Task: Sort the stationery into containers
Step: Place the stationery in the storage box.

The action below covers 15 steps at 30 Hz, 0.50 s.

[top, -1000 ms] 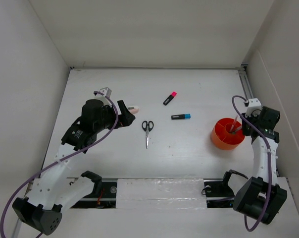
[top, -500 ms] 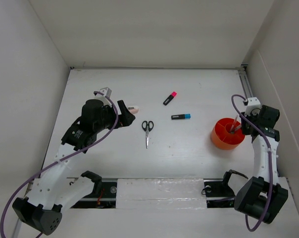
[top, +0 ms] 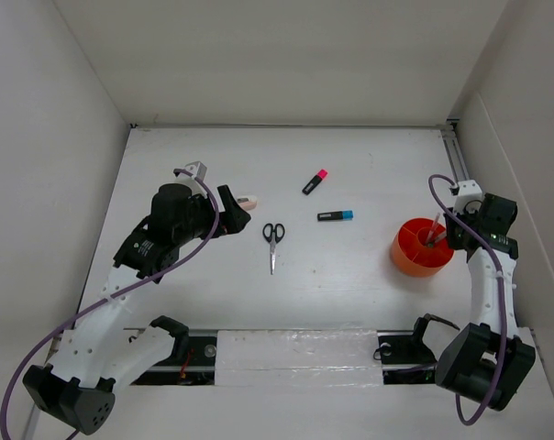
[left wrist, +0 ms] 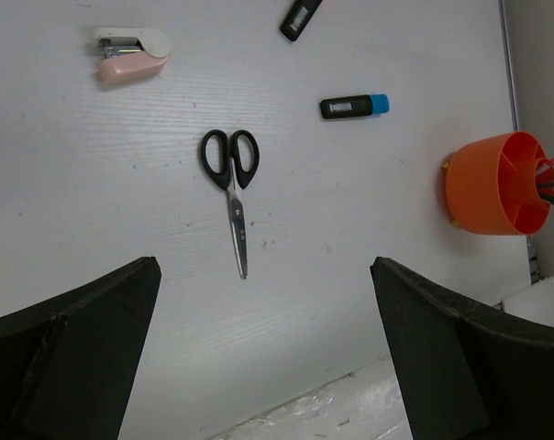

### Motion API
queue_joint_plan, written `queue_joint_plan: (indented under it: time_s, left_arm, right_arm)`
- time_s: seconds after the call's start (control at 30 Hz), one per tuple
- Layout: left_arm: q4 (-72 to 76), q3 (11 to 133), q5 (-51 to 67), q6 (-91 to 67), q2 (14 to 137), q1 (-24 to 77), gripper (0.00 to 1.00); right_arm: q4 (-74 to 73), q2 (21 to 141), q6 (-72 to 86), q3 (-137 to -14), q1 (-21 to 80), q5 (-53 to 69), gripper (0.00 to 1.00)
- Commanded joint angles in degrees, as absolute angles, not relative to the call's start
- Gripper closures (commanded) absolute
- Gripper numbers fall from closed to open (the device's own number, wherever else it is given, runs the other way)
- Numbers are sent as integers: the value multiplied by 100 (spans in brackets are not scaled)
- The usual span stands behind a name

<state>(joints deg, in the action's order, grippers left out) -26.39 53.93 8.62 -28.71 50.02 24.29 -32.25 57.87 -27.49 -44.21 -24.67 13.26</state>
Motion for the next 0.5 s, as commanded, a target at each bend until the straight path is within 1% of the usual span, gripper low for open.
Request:
queue_joint_plan:
  time_s: [0.0, 0.47]
  left_arm:
    - [-2496, 5467, 923, -2777, 4957, 2417, 1]
    - [-2496, 5467, 923, -2725, 4957, 2417, 1]
  right_arm:
    - [-3138, 5713, -2821, -4623, -2435, 1170, 71]
    - [-3252, 5835, -2874, -4746, -2435, 1529, 65]
